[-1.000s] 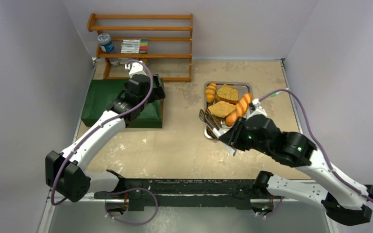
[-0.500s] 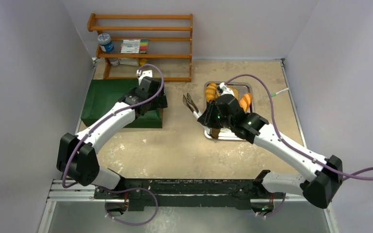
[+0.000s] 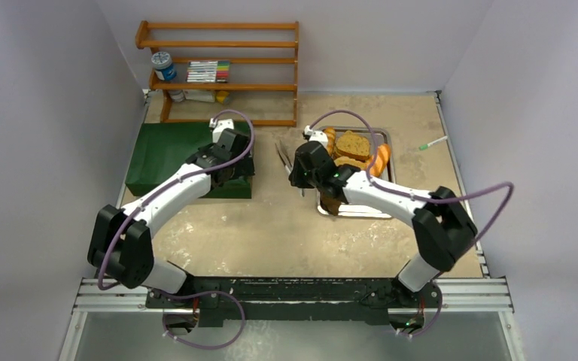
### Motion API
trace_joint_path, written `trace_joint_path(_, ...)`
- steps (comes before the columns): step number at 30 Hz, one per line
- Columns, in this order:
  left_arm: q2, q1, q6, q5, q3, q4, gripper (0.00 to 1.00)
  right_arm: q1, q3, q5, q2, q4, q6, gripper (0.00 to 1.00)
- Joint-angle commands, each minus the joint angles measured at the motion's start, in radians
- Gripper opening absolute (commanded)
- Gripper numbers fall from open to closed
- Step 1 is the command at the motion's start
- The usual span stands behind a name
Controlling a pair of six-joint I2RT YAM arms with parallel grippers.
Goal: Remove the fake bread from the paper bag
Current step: Place the clamp at the center of the board.
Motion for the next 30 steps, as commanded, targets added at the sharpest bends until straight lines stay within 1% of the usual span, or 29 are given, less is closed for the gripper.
trace_joint_path(1, -0.103, -0.006, -0.038, -0.061, -0.046, 0.049, 0.95, 0.041, 0.073, 0.098, 0.076, 0.131, -0.034, 0.28)
trace_joint_path(4, -0.150, -0.006, -0.045, -0.081, -0.065, 0.042, 0.95, 0.066, 0.112, 0.101, 0.175, 0.131, -0.026, 0.31)
trace_joint_path(7, -0.193, -0.006, -0.058, -0.081, -0.082, 0.052, 0.95, 0.087, 0.148, 0.082, 0.248, 0.127, -0.026, 0.36)
trace_joint_path(9, -0.222, -0.006, -0.066, -0.083, -0.084, 0.053, 0.95, 0.095, 0.179, 0.066, 0.293, 0.103, -0.022, 0.37)
trace_joint_path(11, -0.247, -0.006, -0.067, -0.087, -0.082, 0.053, 0.95, 0.106, 0.203, 0.061, 0.318, 0.075, -0.018, 0.40)
trace_joint_path(14, -0.282, -0.006, -0.061, -0.097, -0.073, 0.052, 0.95, 0.114, 0.224, 0.057, 0.336, 0.047, -0.014, 0.47)
trace_joint_path(16, -0.297, -0.006, -0.056, -0.099, -0.067, 0.052, 0.95, 0.117, 0.239, 0.062, 0.341, 0.019, -0.012, 0.48)
trace_joint_path(19, -0.320, -0.006, -0.053, -0.102, -0.058, 0.053, 0.95, 0.118, 0.254, 0.065, 0.334, -0.010, -0.014, 0.52)
trace_joint_path(22, -0.346, -0.006, -0.050, -0.109, -0.032, 0.052, 0.95, 0.126, 0.293, 0.097, 0.313, -0.065, -0.020, 0.54)
trace_joint_path(27, -0.382, -0.006, -0.023, -0.150, 0.042, 0.061, 0.95, 0.130, 0.333, 0.152, 0.199, -0.158, -0.027, 0.57)
trace_joint_path(30, -0.388, -0.006, -0.009, -0.179, 0.058, 0.105, 0.95, 0.091, 0.342, 0.219, 0.134, -0.220, -0.036, 0.58)
